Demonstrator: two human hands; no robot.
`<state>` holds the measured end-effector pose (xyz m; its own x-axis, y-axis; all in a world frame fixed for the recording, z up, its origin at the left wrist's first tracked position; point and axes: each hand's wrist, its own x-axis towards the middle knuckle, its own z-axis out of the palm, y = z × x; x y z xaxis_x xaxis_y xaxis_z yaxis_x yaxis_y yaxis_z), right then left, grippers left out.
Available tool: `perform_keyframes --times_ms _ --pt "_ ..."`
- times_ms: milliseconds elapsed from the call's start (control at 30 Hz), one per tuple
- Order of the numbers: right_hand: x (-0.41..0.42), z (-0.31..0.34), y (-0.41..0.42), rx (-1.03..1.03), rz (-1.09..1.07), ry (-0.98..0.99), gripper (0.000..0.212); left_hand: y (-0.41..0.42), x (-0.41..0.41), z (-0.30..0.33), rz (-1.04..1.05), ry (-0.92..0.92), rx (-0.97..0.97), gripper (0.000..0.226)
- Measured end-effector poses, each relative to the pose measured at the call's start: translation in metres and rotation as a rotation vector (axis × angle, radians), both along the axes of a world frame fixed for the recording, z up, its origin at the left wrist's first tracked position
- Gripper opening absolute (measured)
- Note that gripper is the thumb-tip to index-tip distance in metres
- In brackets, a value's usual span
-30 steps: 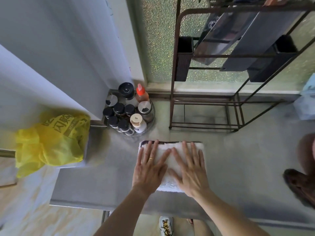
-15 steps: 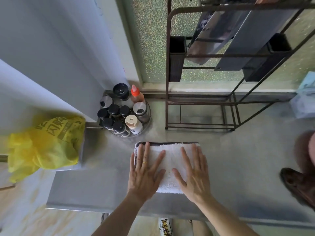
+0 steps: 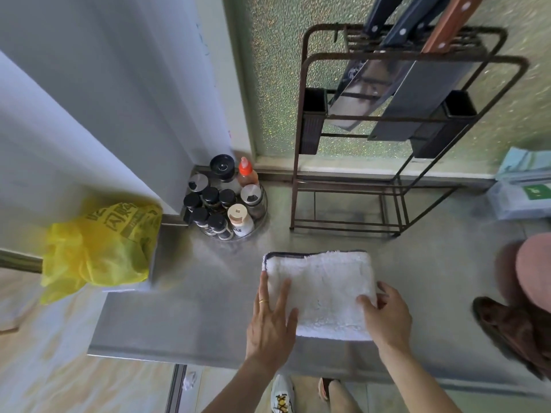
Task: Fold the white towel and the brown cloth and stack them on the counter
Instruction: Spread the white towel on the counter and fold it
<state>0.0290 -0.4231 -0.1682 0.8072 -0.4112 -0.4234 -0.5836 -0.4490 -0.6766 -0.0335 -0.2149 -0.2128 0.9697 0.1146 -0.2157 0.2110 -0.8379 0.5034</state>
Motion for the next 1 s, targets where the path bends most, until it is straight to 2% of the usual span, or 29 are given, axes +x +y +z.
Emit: perform_keyframes --times_ms 167,300,400,500,600,667,733,767,833,900,933,1000 --pt "-0.004 0.027 0.036 -0.002 0.127 -0.153 0.043 -0.006 0.0 -0.003 0.05 0.043 -0.142 0.059" --pt "-0.019 0.028 0.091 -0.04 0.312 -0.294 0.053 0.004 0.002 -0.002 0.101 0.035 -0.266 0.043" --pt "-0.033 0.019 0.122 -0.071 0.457 -0.316 0.057 0.014 0.005 0.016 0.166 -0.041 -0.436 0.024" --pt "-0.038 0.004 0.135 -0.083 0.566 -0.308 0.051 0.023 0.008 0.025 0.324 -0.05 -0.591 0.025" --pt "-0.038 -0.007 0.134 -0.068 0.711 -0.232 0.058 0.03 0.013 0.027 0.43 0.005 -0.705 0.024" --pt "-0.038 -0.009 0.131 -0.061 0.827 -0.204 0.061 0.032 0.018 0.029 0.406 -0.023 -0.572 0.032" --pt "-0.04 -0.008 0.129 -0.013 0.883 -0.19 0.048 0.032 0.028 0.034 0.247 -0.187 -0.386 0.042" --pt "-0.041 -0.008 0.126 0.003 0.88 -0.206 0.038 0.032 0.034 0.032 0.118 -0.249 -0.315 0.042" --pt "-0.043 -0.009 0.117 -0.018 0.804 -0.296 0.02 0.035 0.044 0.019 -0.101 -0.249 -0.179 0.045" --pt "-0.043 -0.014 0.104 -0.136 0.695 -0.469 0.014 0.041 0.051 0.006 -0.174 -0.188 -0.058 0.05" --pt "-0.042 -0.017 0.097 -0.231 0.674 -0.527 0.019 0.043 0.054 0.002 -0.197 -0.175 0.004 0.051" --pt "-0.038 -0.023 0.09 -0.363 0.729 -0.481 0.051 0.045 0.056 -0.003 -0.263 -0.173 0.117 0.053"
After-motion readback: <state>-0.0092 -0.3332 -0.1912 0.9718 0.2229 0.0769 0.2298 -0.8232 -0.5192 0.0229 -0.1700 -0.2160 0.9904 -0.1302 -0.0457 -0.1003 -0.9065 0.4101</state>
